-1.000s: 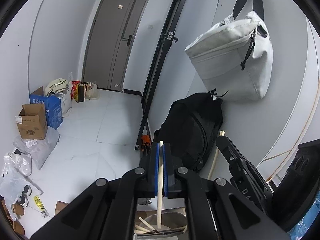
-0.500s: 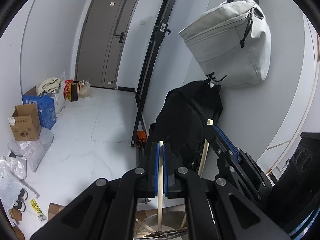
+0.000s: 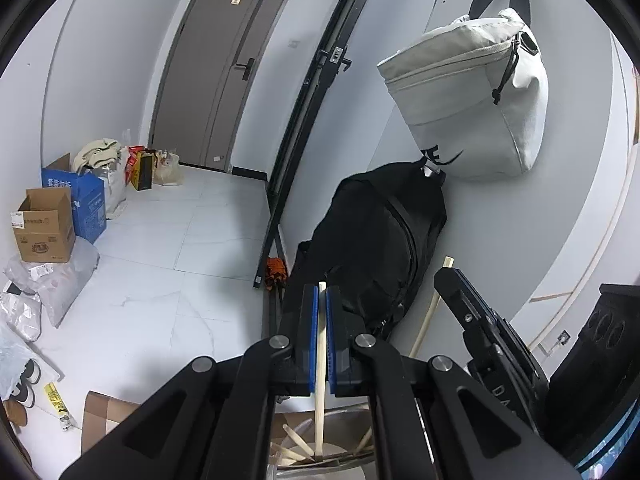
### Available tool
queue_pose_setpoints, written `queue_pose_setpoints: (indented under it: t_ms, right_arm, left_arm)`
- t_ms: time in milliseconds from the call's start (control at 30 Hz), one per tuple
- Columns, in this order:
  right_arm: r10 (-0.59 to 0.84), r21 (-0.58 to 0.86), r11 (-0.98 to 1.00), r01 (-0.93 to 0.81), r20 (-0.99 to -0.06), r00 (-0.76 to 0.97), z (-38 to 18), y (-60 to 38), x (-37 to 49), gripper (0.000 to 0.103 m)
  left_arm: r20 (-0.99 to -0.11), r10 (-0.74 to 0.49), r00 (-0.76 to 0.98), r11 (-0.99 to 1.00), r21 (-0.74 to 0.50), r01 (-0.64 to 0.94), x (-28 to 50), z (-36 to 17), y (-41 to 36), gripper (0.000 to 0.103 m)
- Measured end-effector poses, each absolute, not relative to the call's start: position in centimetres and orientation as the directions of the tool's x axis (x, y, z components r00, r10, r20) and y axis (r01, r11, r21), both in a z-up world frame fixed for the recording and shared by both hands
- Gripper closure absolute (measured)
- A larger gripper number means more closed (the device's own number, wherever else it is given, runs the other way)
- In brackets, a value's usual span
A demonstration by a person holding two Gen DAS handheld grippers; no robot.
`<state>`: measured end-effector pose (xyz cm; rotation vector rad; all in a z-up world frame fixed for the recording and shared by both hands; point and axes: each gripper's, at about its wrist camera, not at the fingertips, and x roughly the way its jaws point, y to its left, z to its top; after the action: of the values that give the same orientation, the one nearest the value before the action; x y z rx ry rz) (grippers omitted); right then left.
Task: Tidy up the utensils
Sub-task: 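Raise both held chopsticks over the holder and release them inside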
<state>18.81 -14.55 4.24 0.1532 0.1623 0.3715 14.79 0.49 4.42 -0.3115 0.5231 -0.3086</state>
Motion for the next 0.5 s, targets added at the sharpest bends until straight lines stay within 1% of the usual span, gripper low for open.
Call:
queue_pose_setpoints:
  t_ms: [300, 500]
  right_arm:
    - [0.443, 0.248, 0.886, -0.391, -0.207, 0.872, 3.6, -15.9, 17.7, 0.097]
    - [0.482, 0.287, 0.867, -0.406, -0.279, 0.831, 2.7, -16.3, 17.4, 0.097]
  left_arm:
    - [-0.451, -0.405, 0.796, 0.892, -0.385, 0.236, 14.7, 3.5, 0.5, 0.103]
    - [-0.474, -0.421, 0.773, 0.89, -0.382, 0.251, 14.4, 2.7, 0.0, 0.103]
